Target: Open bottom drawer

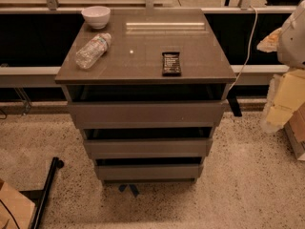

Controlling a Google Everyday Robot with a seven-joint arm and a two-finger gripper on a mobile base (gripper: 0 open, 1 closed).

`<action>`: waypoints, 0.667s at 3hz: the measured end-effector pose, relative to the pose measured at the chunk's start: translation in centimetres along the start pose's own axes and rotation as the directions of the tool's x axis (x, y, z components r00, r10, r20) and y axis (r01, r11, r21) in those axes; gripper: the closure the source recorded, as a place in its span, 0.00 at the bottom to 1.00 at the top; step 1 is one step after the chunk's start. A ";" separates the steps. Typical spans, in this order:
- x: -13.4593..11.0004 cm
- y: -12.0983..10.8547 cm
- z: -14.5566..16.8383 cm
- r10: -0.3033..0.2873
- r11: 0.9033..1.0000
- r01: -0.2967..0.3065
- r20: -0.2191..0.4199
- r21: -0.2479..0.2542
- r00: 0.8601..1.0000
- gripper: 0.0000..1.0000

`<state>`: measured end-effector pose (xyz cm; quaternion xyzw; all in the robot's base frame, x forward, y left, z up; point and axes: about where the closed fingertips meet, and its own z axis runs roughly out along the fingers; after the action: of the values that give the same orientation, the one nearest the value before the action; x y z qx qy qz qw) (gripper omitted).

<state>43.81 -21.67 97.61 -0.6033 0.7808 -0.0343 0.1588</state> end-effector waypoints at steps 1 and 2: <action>0.0 -0.1 0.1 -0.001 1.000 0.001 0.003 0.000 1.000 0.00; -0.1 -0.7 1.9 -0.019 1.000 0.019 0.038 -0.004 0.999 0.00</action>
Offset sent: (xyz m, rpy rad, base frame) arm 0.0251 0.0015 -0.0381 0.0646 -0.0001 0.0581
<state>45.02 -21.52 95.99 -0.6114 0.7720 -0.0227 0.1721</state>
